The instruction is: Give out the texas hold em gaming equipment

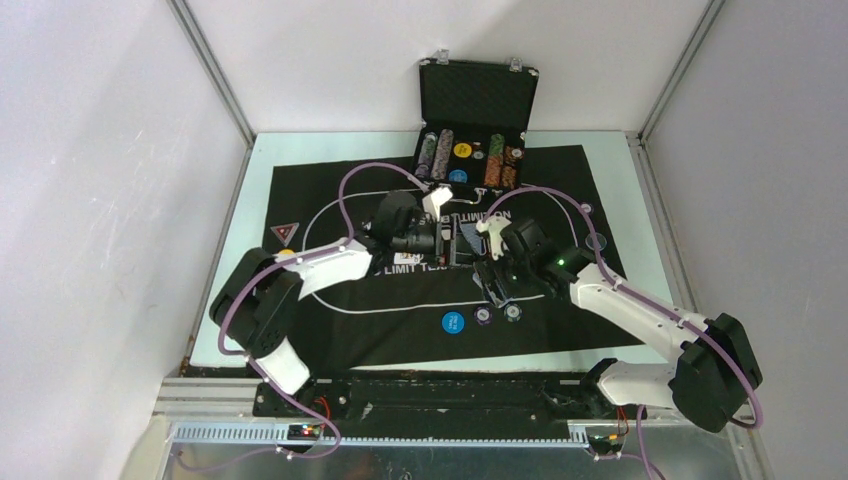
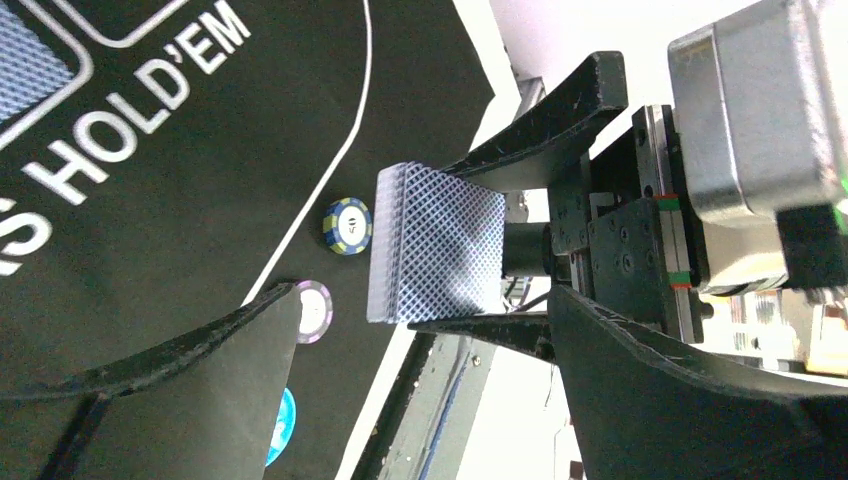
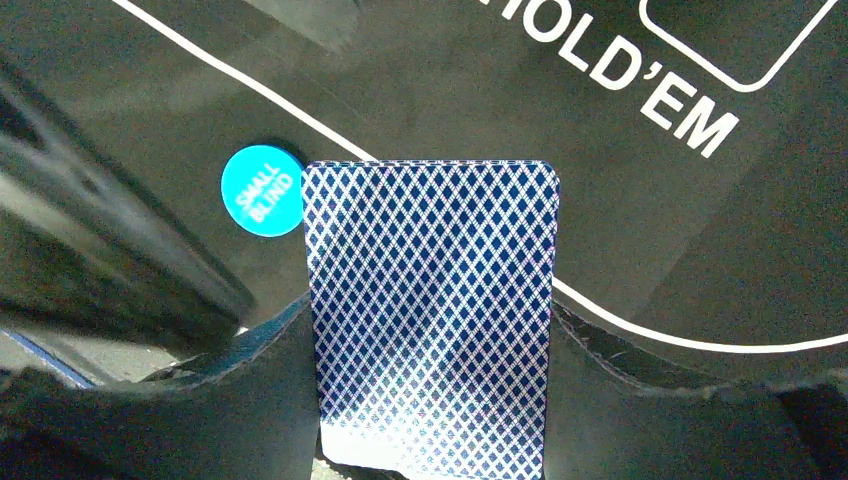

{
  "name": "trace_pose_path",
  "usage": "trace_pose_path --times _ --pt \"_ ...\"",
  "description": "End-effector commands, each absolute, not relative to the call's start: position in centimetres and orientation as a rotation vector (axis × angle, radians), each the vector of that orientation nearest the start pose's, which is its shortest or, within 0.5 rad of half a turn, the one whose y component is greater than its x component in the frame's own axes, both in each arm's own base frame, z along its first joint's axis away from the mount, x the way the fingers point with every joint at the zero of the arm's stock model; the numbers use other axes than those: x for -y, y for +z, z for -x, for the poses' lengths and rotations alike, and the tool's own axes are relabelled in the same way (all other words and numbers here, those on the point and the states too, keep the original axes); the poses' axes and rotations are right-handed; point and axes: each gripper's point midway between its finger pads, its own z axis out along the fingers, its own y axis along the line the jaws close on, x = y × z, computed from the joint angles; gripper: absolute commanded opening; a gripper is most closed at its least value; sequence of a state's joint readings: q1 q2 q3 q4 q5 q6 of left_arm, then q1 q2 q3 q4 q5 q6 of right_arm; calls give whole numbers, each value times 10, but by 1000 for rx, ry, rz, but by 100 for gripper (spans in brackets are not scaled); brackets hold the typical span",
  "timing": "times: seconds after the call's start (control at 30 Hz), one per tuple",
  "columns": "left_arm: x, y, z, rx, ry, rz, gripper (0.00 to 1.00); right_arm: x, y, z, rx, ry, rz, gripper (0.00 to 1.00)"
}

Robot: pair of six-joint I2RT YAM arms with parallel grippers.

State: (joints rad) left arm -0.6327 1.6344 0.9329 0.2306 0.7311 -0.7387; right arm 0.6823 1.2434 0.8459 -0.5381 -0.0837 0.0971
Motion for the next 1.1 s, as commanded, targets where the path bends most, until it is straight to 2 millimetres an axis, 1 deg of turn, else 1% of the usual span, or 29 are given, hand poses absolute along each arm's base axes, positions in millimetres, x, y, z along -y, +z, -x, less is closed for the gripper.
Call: trace_pose_path --times 0.0,0.03,0.1,0.13,0.2,0.37,0.5,0.6,0.7,0.77,0.87,0.97,1.07 --pt "381 171 -245 -2198 -1643 -495 100 -213 113 -224 -2359 464 783 0" --pt "383 172 -245 -2193 -1644 -503 100 -213 113 -224 -2358 464 782 0" --pt "385 167 -244 -2212 -1636 -508 100 -213 114 -224 -2354 464 780 0" --pt "386 162 -244 -2233 -1631 -503 100 -213 116 -224 -2347 469 780 0" --pt "387 159 -243 -2242 -1636 -509 100 -215 119 -223 -2340 483 782 0" --pt "398 152 -229 -2261 -1679 -570 100 -216 121 -222 -2329 498 789 0" --pt "401 147 -223 -2273 -1688 -603 100 -216 123 -221 -2323 504 790 0" --pt "399 140 -223 -2299 -1663 -606 100 -217 126 -220 -2310 516 791 0" --pt "393 128 -223 -2347 -1588 -613 100 -218 130 -219 -2292 532 792 0" --pt "390 124 -225 -2362 -1543 -620 100 -218 133 -218 -2282 542 792 0" --pt "388 122 -227 -2369 -1502 -630 99 -219 137 -216 -2264 560 795 0" --pt "384 120 -229 -2384 -1468 -632 95 -220 140 -215 -2250 569 795 0" --pt "382 124 -229 -2373 -1452 -645 91 -218 140 -215 -2249 563 792 0"
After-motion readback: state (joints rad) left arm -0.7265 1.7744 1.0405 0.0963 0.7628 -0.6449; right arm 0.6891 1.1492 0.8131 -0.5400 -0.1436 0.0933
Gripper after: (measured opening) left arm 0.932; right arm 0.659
